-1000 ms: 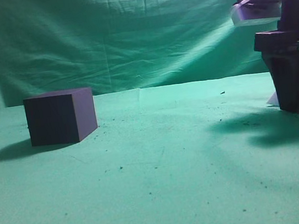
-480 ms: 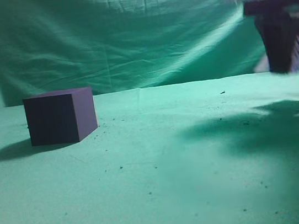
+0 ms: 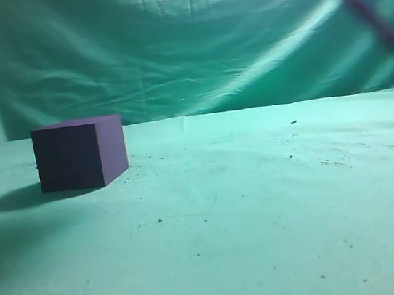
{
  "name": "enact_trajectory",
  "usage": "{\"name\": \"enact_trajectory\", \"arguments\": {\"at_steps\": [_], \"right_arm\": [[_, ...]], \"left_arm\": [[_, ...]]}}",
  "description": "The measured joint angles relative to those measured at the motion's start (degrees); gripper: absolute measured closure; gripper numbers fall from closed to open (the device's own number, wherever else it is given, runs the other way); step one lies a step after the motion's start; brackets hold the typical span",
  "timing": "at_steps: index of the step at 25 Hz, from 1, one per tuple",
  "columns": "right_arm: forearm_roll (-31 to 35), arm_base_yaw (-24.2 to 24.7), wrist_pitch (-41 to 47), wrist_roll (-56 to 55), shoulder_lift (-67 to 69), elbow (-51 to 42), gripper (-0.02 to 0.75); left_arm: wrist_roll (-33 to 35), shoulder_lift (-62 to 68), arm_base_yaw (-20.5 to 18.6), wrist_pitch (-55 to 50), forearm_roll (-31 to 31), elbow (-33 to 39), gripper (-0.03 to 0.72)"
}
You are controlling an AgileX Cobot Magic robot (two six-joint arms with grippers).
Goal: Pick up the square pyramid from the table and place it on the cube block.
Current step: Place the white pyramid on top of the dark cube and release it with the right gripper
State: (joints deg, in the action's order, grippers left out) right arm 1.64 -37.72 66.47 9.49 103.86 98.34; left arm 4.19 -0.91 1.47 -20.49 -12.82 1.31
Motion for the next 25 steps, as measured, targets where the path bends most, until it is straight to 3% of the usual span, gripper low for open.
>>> {"name": "enact_trajectory", "arguments": {"at_steps": [3,7,14,25], "right_arm": [[0.39,-6.36,0.32,-0.10,3.94,4.06,0.309],[-0.36,-11.14,1.71,-0.25,12.28,9.70,0.309],[-1.20,-12.06,4.23,-0.31,24.25,19.85,0.309],[-1.31,-12.06,4.57,0.30,26.45,21.55,0.309]], "left_arm": [[0.00,0.00,0.00,0.00,0.33,0.00,0.688],[0.00,0.00,0.00,0.00,0.69,0.00,0.688],[0.00,0.00,0.00,0.00,1.25,0.00,0.688],[0.00,0.00,0.00,0.00,1.38,0.00,0.688]]}}
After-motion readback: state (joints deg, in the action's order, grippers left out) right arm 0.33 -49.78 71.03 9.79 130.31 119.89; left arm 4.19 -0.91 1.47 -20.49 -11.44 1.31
